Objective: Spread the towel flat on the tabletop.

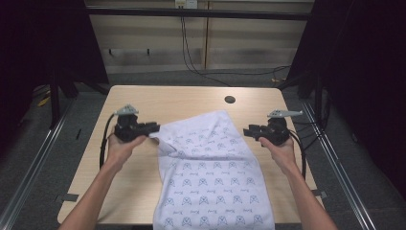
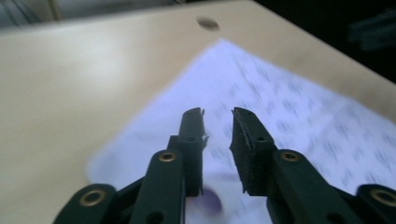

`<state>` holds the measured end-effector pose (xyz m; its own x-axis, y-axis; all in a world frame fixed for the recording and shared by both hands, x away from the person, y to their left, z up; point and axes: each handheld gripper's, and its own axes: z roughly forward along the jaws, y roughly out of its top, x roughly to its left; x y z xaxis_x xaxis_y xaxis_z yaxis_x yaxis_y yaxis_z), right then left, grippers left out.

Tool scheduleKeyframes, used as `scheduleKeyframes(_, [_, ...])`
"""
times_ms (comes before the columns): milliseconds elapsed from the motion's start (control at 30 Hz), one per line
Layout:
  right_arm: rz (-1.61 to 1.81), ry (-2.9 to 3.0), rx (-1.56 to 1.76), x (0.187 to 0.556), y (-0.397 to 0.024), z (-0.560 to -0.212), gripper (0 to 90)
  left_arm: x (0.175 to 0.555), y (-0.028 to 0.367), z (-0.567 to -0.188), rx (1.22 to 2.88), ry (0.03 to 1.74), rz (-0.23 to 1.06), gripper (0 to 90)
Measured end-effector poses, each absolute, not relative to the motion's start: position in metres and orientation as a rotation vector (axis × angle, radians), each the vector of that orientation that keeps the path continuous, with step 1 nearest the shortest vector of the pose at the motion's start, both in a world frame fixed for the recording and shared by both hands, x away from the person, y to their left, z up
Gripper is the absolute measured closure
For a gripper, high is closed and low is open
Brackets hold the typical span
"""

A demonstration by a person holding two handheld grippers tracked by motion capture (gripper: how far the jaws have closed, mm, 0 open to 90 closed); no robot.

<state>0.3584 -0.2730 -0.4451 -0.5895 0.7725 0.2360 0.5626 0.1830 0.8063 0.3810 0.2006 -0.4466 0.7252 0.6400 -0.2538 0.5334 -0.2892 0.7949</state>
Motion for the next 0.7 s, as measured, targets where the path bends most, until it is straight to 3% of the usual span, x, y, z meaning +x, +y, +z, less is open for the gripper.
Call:
scheduleKeyframes(133, [1.324,2.309,1.326,0.368,-0.262,-0.478,58.7,0.365,0.196,-0.483,2.032,0.912,0.062,70.2])
scheduleKeyframes(467, [1.178,2.362,1.285,0.375,-0.239,-0.508,55.3,0.350,0.187,-0.502,2.134,0.886,0.126,62.4])
scheduleKeyframes(567, [1.160,2.346,1.260,0.373,-0.237,-0.509,61.2,0.348,0.183,-0.502,2.170,0.858,0.221,77.3])
scheduleKeyframes(700, [1.144,2.297,1.271,0.373,-0.242,-0.512,82.2,0.352,0.182,-0.502,2.171,0.873,0.247,86.0])
